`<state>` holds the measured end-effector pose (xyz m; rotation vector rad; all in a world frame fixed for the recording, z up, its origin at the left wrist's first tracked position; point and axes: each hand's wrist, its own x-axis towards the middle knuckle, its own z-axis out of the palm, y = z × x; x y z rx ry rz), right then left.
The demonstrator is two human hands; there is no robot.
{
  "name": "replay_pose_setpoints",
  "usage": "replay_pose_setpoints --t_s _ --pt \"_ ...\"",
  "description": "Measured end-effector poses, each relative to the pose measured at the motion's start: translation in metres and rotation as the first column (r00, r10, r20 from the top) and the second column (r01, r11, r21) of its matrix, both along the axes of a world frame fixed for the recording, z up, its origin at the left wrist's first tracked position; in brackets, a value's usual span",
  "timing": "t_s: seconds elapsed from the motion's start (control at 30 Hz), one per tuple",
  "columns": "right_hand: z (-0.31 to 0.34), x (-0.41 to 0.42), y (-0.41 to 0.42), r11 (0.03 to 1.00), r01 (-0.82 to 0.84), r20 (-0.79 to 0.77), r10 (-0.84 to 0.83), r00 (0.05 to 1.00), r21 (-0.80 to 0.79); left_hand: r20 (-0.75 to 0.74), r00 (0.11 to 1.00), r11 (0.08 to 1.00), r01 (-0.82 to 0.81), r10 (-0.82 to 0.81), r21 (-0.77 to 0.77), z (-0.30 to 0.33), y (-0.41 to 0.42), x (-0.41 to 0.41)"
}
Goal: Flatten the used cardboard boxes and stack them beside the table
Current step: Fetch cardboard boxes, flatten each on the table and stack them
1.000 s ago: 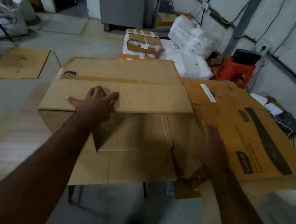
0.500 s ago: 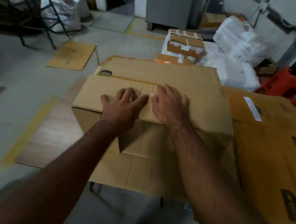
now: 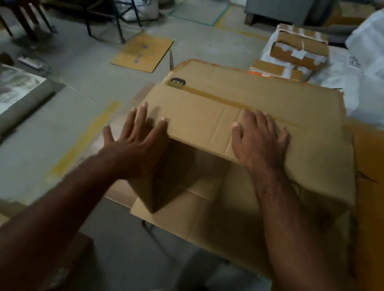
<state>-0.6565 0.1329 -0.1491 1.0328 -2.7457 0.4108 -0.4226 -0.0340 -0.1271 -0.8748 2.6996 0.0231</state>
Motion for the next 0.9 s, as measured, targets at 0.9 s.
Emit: replay_pose_setpoints --t_s 0.9 --pt "-0.199 0.215 -0.159 0.936 0.015 0.570 -0.227 0.790 0.352 -0.030 0.481 0.188 -0.285 0.876 0.940 -0.208 -0.232 0.121"
